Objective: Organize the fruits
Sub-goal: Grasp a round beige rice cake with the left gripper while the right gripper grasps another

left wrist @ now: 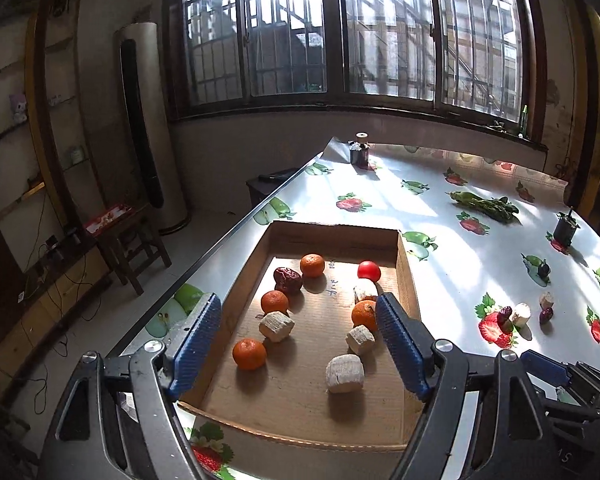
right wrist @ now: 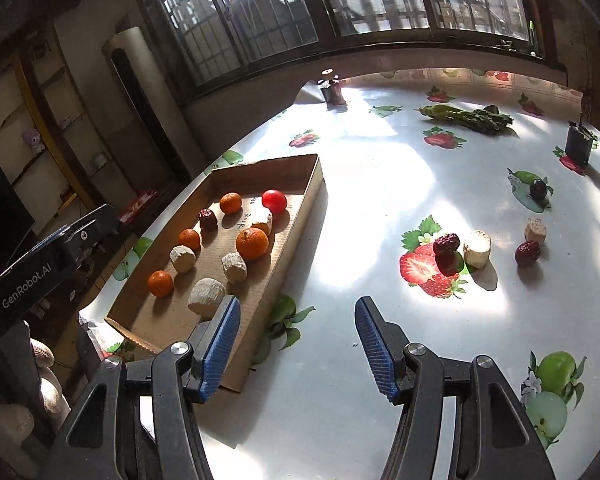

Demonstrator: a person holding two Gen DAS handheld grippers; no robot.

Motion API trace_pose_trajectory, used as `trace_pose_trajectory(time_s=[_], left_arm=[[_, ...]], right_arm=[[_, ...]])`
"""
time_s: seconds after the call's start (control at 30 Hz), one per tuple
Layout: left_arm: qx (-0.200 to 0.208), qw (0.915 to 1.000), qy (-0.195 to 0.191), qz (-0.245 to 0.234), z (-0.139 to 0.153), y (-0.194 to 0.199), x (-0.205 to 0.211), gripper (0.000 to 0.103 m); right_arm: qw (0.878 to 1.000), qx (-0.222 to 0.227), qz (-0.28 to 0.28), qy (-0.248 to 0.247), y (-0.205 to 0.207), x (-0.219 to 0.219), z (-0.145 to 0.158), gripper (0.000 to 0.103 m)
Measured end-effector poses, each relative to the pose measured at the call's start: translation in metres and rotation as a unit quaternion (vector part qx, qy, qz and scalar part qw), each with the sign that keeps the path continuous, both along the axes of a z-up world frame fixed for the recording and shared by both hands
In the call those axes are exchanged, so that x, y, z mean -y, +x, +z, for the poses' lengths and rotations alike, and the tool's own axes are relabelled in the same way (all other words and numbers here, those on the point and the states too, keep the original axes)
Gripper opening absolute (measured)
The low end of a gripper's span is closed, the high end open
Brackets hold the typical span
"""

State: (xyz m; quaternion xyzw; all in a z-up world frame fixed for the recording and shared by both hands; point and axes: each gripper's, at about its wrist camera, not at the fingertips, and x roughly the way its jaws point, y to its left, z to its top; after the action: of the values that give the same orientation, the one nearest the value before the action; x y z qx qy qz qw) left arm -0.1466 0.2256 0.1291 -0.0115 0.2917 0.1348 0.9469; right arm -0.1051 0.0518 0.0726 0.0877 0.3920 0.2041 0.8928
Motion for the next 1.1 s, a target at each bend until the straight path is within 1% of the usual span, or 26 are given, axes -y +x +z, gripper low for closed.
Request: trace_pose_trajectory(time_s=[0.23,0.47,0.9,1.0,1.1], left_arm=[[-0.002,0.9998,0.012,-0.014,0.002,-0.002,0.019,0.079],[-0.006,0.9996,0.017,-0.021,0.001,-0.001,0.028,0.079],[-0.027,0.9989,0.012,-0.035,-0.009,0.011,0.037,0.079],[-0.035,0.9985,0.009,-0.042,-0.012,0.017,0.039,0.079],[-0.04,0.998,-0.001,-0.05,-0.011,0.023,0.04,0.079]], right_arm=[[1.0,0.007,-0.007,0.01,-0.005,0.014,0.002,0.064],[1.0,0.006,-0.012,0.017,-0.005,0.022,0.001,0.064],[0.999,-0.002,-0.026,0.025,0.003,0.039,-0.001,0.064],[0.999,0.001,-0.033,0.023,0.004,0.05,0.002,0.064],[0.998,0.013,-0.054,0.013,0.005,0.076,0.012,0.064]])
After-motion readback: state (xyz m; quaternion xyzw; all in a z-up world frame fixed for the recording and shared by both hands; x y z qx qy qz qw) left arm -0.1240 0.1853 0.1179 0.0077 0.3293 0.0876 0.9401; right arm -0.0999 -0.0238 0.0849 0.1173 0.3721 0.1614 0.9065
